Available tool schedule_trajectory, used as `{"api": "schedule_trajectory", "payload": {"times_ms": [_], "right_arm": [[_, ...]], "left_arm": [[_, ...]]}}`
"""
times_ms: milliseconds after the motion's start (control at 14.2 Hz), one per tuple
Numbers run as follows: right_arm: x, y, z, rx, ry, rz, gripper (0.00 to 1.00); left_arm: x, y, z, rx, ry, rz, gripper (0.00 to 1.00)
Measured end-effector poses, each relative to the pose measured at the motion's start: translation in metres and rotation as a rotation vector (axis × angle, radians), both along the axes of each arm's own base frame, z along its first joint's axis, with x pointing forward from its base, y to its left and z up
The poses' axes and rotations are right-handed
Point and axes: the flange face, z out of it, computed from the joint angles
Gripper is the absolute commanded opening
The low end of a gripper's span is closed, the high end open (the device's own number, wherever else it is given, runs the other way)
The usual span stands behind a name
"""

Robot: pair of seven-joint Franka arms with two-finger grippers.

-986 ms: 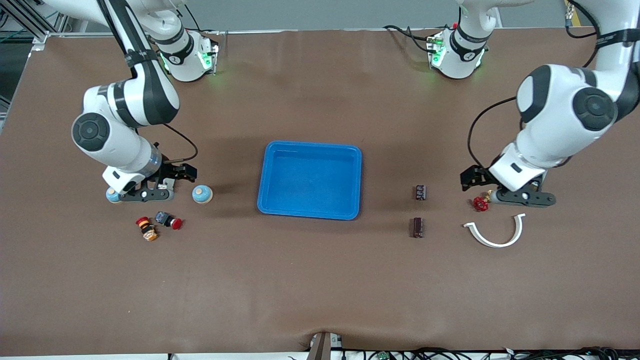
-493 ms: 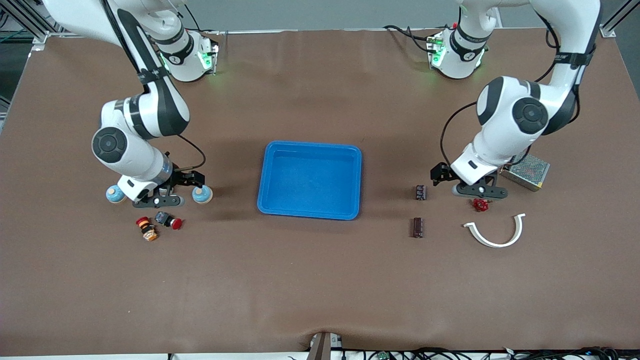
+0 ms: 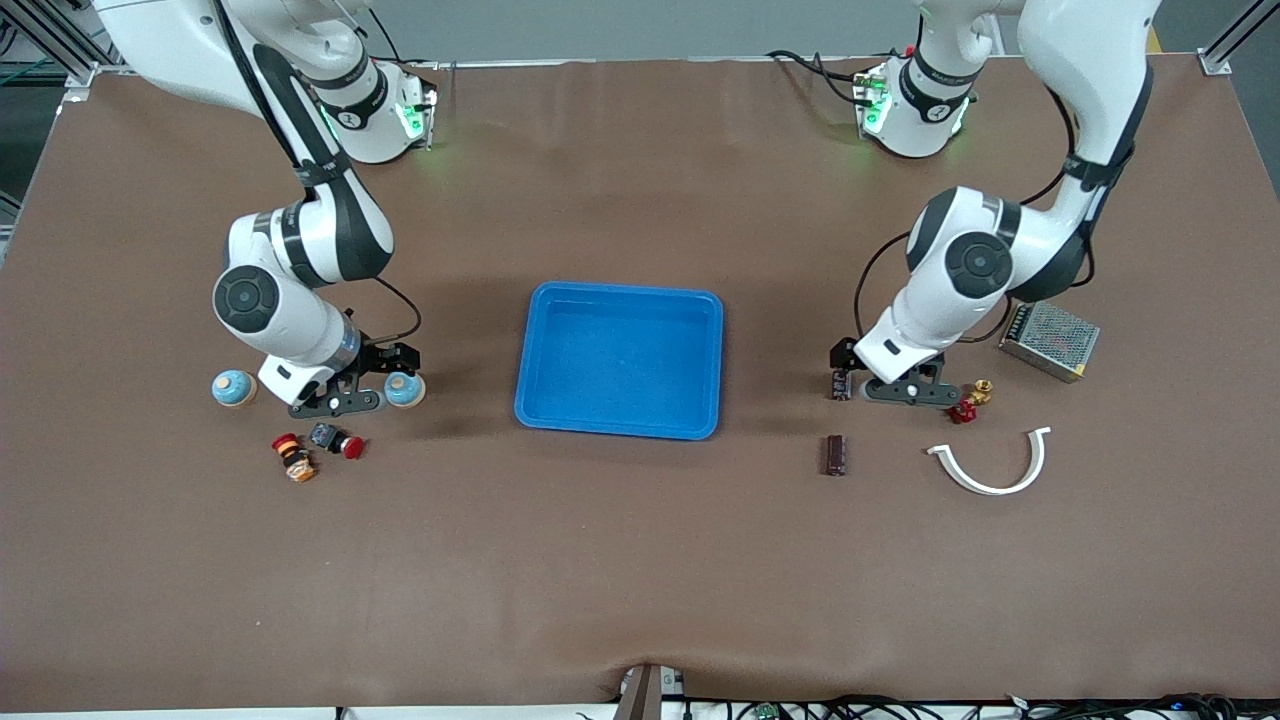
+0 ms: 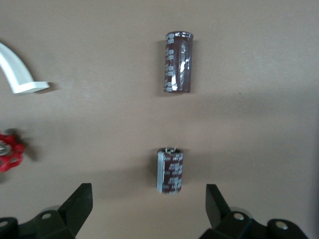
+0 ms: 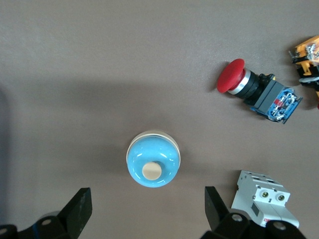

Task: Place electrolytic capacitor and blue bell in tray
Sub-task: 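Lower and close the right gripper on the button while the left grips the capacitor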

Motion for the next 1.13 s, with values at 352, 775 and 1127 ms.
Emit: {"api": "schedule_trajectory", "payload": {"times_ms": [352,775,1127], "right_arm": [[-0.011,-0.004,-0.031,0.007,-0.048,0.004,1.0],[-0.012,-0.005,-0.05,0.008,-0.049,0.003,1.0],[-0.013,-0.005,-0.071,0.009,-0.056,0.003,1.0]], "left_arm": [[-0.006,-0.011,-0.044,0.007,-0.045,0.021,1.0],[-0.009,-0.013,-0.054,0.014,-0.045,0.027,1.0],[-0.011,-0.013,-0.062,0.015,-0.029,0.032,1.0]]}}
